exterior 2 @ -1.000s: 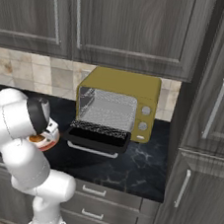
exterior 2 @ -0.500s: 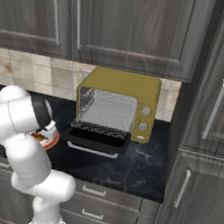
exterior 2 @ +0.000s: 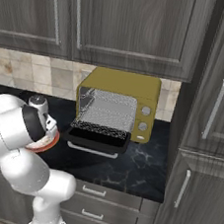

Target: Pick up the bagel from the plate, place it on the toaster oven rack, close the door, and set the timer.

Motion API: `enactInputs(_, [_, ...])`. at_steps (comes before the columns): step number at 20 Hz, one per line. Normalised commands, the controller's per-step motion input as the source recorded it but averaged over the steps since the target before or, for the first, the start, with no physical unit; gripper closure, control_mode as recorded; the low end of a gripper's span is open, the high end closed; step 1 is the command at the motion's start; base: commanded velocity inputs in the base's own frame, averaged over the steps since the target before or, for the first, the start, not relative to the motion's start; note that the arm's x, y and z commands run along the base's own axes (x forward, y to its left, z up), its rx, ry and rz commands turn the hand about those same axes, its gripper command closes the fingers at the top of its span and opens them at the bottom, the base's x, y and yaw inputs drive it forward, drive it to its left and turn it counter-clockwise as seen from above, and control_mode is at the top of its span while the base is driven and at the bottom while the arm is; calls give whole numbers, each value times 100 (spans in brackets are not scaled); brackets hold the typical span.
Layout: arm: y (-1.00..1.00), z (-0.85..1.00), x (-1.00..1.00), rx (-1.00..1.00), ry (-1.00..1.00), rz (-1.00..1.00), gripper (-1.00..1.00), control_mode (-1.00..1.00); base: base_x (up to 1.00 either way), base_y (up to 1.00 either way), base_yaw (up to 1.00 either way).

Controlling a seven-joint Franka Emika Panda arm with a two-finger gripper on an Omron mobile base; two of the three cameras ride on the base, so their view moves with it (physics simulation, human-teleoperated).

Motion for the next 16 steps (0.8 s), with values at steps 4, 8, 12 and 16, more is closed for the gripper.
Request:
enactInputs(4, [-18,21,-29,9,-14,-7,100,-100,0,0,0])
enactInputs(8, [-15,52,-39,10,-16,-8,100,-100,0,0,0])
enactInputs(12, [0,88,-38,5,-11,-8,100,-100,0,0,0])
enactInputs(16, [0,95,-18,0,1,-12,100,-100,0,0,0])
